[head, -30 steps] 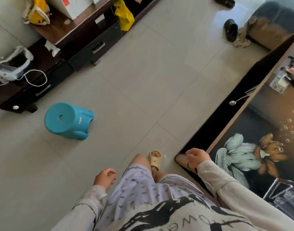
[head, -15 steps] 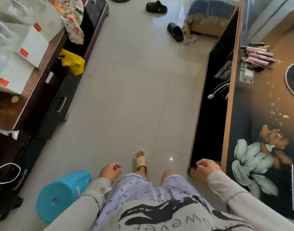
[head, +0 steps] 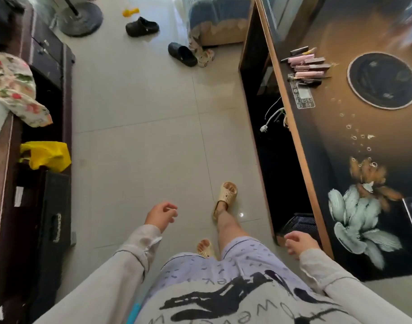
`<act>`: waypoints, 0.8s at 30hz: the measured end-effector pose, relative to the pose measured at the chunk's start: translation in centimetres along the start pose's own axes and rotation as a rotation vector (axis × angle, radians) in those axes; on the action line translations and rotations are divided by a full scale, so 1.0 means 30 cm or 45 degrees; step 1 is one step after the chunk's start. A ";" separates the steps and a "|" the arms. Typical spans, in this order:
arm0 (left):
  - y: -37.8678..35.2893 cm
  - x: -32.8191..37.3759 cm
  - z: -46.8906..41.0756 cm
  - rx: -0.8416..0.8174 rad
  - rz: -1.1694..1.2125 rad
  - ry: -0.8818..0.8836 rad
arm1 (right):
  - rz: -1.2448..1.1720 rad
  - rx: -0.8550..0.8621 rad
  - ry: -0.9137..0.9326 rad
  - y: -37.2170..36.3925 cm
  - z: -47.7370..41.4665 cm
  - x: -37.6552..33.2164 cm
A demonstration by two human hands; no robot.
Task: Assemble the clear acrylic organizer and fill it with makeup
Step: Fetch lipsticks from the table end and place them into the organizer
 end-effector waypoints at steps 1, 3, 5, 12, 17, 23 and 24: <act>0.003 0.008 -0.023 -0.004 -0.007 0.021 | -0.015 0.007 0.010 0.009 -0.016 -0.048; 0.011 0.019 -0.086 -0.006 -0.040 0.077 | -0.093 0.020 0.023 0.044 -0.064 -0.160; 0.020 0.022 -0.135 -0.012 -0.106 0.152 | -0.115 0.002 0.043 0.085 -0.107 -0.279; 0.046 0.151 -0.275 -0.059 -0.149 0.254 | -0.061 -0.051 0.217 0.254 -0.189 -0.685; 0.099 0.350 -0.421 -0.082 -0.199 0.210 | -0.103 -0.004 0.266 0.365 -0.232 -0.867; 0.151 0.704 -0.670 -0.146 -0.280 0.074 | -0.259 0.005 0.124 0.388 -0.323 -0.939; 0.151 0.774 -0.716 -0.175 -0.332 0.036 | -0.305 0.022 0.075 0.391 -0.341 -0.938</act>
Point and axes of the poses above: each hand's wrist, its own z-axis away from the middle knuckle, its own y-axis out of the back of the hand, x = y × z, the point moved 10 cm from there along -z, towards the middle knuckle, and after that the axes turned 2 degrees about -y, right-handed, at the moved point
